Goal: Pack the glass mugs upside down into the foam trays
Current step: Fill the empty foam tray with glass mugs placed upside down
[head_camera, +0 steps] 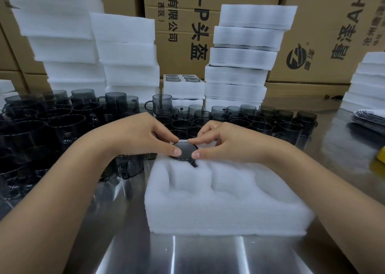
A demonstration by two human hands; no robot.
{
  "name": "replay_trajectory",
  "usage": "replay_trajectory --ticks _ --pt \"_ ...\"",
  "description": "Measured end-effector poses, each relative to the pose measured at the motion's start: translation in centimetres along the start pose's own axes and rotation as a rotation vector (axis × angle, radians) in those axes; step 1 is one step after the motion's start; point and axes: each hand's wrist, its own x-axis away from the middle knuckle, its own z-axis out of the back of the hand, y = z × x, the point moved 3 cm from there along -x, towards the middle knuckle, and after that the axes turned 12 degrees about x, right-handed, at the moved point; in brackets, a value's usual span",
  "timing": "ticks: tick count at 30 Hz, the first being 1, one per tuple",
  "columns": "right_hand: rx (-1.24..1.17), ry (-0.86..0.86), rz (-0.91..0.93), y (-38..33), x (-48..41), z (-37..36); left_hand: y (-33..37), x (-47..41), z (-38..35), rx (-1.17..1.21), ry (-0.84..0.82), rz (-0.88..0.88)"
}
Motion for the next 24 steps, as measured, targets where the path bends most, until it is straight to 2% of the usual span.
replay_trajectory --ticks 10,18,21,24 --pt "-0.081 0.138 -0.013 0.4 0.2 -0.1 -0.6 -0.4 0.1 -0.008 0.012 0.01" --pt "-0.062 0.133 -0.008 0.4 0.2 -0.1 0.3 0.2 -0.1 -0.015 -0.001 -0.013" --pt "-0.047 0.127 0.005 0.3 0.5 0.2 1.0 0.0 -0.7 -0.01 0.126 -0.068" --pt "-0.144 0.328 -0.092 1.2 0.9 2.0 1.3 -0.5 -1.8 -0.003 0.322 -0.176"
